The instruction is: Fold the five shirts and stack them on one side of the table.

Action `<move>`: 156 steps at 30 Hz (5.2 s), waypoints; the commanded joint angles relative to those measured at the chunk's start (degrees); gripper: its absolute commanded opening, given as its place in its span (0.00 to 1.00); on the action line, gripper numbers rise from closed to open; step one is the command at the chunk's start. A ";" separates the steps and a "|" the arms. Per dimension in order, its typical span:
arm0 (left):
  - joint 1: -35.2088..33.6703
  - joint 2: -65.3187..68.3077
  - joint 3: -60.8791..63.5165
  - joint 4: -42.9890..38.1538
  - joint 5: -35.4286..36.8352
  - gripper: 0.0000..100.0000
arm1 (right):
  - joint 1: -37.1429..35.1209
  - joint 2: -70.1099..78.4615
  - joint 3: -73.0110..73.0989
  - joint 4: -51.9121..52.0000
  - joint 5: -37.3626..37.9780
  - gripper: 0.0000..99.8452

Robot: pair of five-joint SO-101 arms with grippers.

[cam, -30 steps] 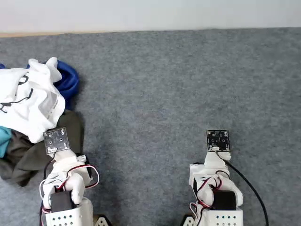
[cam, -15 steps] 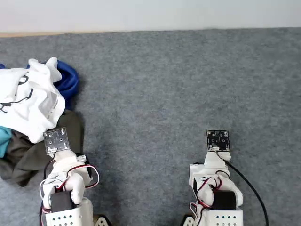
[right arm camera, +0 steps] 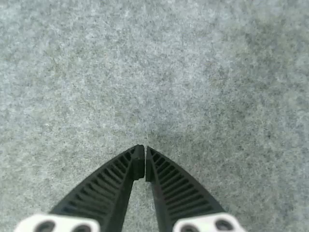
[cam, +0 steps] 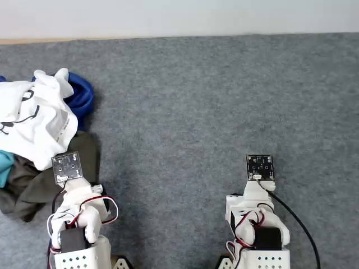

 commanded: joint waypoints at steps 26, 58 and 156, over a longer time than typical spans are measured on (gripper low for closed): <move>-0.26 0.00 -0.40 0.09 -0.35 0.00 | 0.57 -0.31 0.88 0.22 0.70 0.01; -0.26 0.00 -0.40 0.09 -0.35 0.00 | 0.57 -0.31 0.88 0.22 0.70 0.01; 10.37 43.52 -59.82 15.21 -6.77 0.00 | 0.57 -0.31 0.88 0.22 0.70 0.01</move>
